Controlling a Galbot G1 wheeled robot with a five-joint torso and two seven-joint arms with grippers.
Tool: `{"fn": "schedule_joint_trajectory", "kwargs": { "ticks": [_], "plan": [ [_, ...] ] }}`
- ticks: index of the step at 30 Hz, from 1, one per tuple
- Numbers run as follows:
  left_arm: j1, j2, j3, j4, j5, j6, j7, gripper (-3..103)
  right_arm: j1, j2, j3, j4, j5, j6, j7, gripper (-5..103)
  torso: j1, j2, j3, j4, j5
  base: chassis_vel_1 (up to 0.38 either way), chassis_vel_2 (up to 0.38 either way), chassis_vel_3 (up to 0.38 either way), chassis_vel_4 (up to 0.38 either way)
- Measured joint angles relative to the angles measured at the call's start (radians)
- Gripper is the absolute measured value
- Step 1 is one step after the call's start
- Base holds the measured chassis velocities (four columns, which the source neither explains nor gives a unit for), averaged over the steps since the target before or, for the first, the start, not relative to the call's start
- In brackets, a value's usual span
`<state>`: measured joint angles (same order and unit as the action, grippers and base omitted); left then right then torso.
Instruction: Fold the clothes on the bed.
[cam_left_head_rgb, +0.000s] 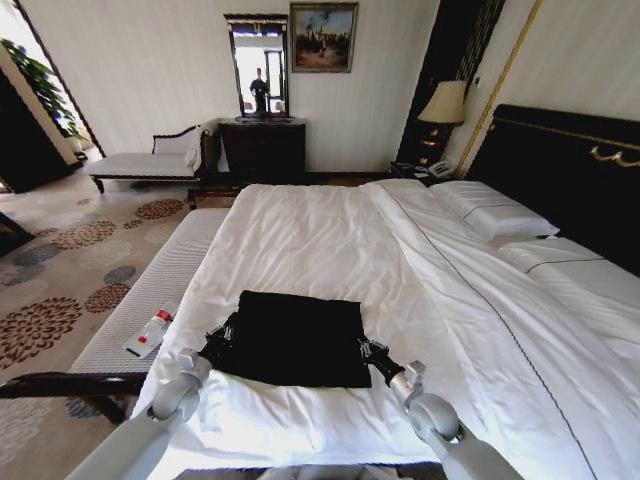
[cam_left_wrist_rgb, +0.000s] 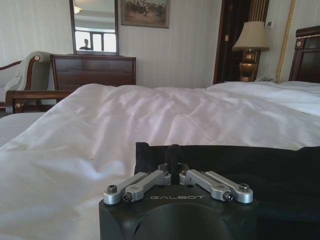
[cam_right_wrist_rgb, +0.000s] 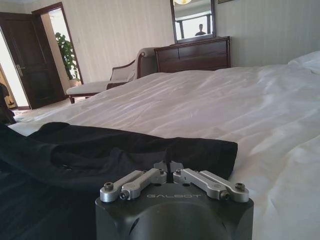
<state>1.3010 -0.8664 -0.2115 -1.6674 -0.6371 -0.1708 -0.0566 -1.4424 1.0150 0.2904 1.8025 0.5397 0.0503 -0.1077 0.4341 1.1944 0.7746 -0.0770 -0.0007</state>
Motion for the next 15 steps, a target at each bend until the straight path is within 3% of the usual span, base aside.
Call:
{"fn": "schedule_joint_trajectory", "kwargs": {
  "ticks": [15],
  "plan": [
    [0.047,0.005,-0.006,-0.024,0.020,-0.008,-0.001,2,-0.026,0.019,0.020,-0.007,-0.017,0.024,0.011,1,0.000,0.000,0.000,0.0001,0.0003,0.000,0.000,0.000,0.000]
  ]
}}
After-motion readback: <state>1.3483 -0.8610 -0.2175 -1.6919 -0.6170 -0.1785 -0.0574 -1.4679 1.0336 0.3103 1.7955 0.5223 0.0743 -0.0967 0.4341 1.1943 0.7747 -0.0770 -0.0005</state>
